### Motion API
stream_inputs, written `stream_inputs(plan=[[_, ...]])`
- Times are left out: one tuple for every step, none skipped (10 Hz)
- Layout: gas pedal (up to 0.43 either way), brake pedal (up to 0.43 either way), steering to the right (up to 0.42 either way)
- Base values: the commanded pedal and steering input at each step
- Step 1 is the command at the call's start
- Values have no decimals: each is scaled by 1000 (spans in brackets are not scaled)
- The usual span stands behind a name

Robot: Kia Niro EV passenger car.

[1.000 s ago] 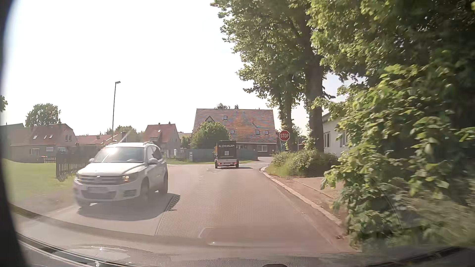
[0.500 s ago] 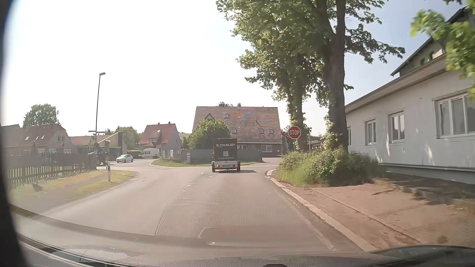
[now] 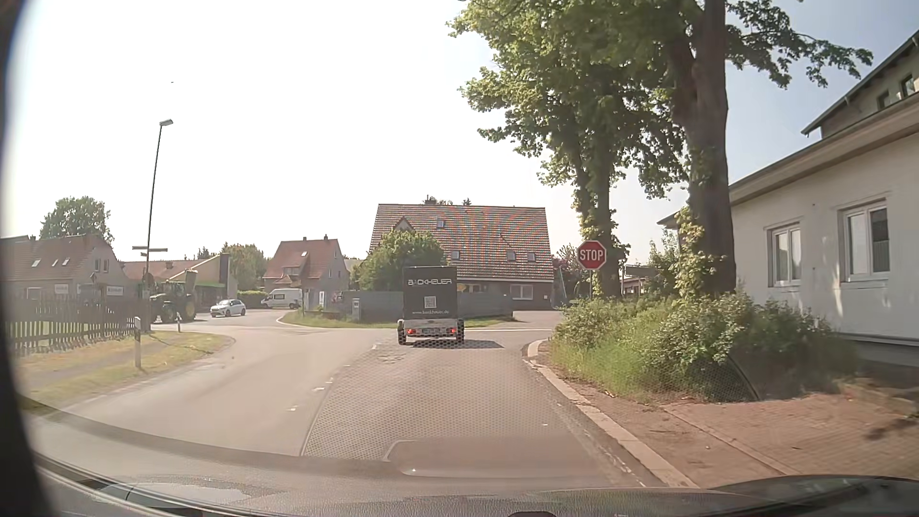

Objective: Follow the waypoints while adhering to traffic rules and regulations

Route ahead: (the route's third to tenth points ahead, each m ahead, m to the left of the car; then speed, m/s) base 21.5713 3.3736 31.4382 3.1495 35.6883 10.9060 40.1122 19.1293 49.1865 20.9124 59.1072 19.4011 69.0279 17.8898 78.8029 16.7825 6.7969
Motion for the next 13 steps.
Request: stream_inputs(plan=[[0, 250, -2], [0, 262, -3], [0, 262, -4], [0, 262, -6], [0, 256, -7], [0, 244, -7], [0, 238, -7], [0, 226, -8], [0, 207, -9], [0, 207, -9], [0, 213, -10], [0, 220, -10], [0, 226, -10]])
